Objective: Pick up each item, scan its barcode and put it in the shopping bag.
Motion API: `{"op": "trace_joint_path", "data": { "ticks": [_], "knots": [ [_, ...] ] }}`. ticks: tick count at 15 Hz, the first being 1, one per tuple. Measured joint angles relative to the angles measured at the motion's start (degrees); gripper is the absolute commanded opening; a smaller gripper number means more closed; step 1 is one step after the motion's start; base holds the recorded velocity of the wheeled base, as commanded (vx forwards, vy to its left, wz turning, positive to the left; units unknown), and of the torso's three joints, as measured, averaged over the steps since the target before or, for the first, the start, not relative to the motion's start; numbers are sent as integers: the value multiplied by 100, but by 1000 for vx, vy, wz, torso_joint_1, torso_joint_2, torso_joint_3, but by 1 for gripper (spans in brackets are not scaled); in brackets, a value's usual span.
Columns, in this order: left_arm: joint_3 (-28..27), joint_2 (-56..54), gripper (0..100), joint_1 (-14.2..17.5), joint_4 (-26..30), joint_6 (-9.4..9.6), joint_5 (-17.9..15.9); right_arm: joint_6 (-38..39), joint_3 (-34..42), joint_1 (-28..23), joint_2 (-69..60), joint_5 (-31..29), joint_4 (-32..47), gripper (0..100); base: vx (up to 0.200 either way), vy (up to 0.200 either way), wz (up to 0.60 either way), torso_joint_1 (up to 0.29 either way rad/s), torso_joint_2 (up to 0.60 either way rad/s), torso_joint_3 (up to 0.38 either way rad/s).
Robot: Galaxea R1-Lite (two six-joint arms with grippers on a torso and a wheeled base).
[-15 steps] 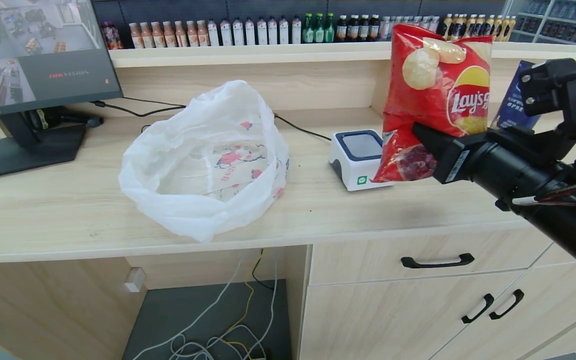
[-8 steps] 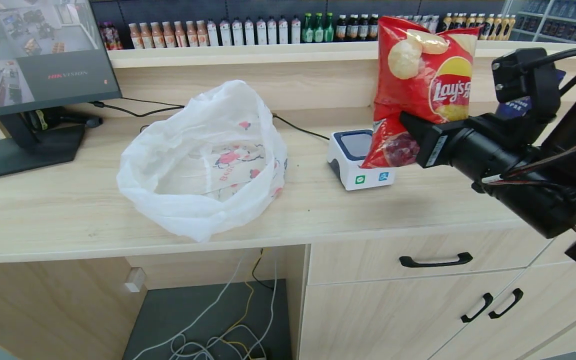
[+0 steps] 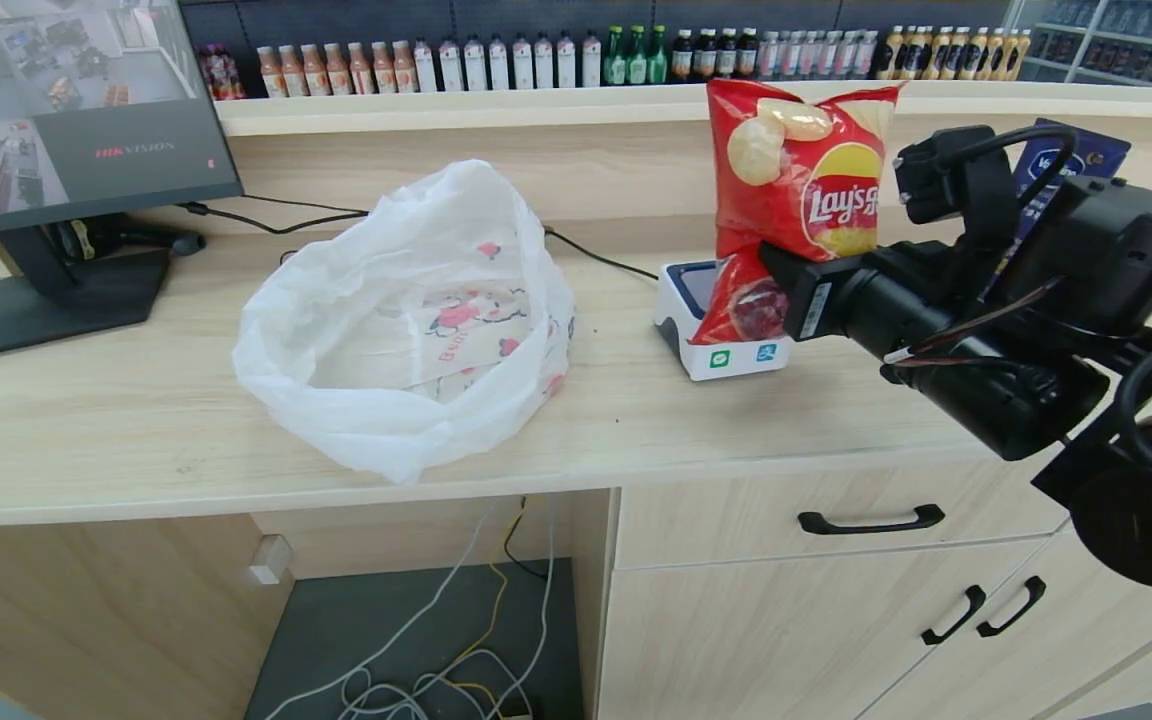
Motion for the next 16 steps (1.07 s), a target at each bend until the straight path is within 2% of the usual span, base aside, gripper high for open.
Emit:
{"op": "trace_joint_path", "data": {
  "ticks": [16],
  "knots": [
    [0,0,100,0,0,0,0,13,-90,-4,433,-121,-55,0,0,0,0,0,0,0]
  ]
}}
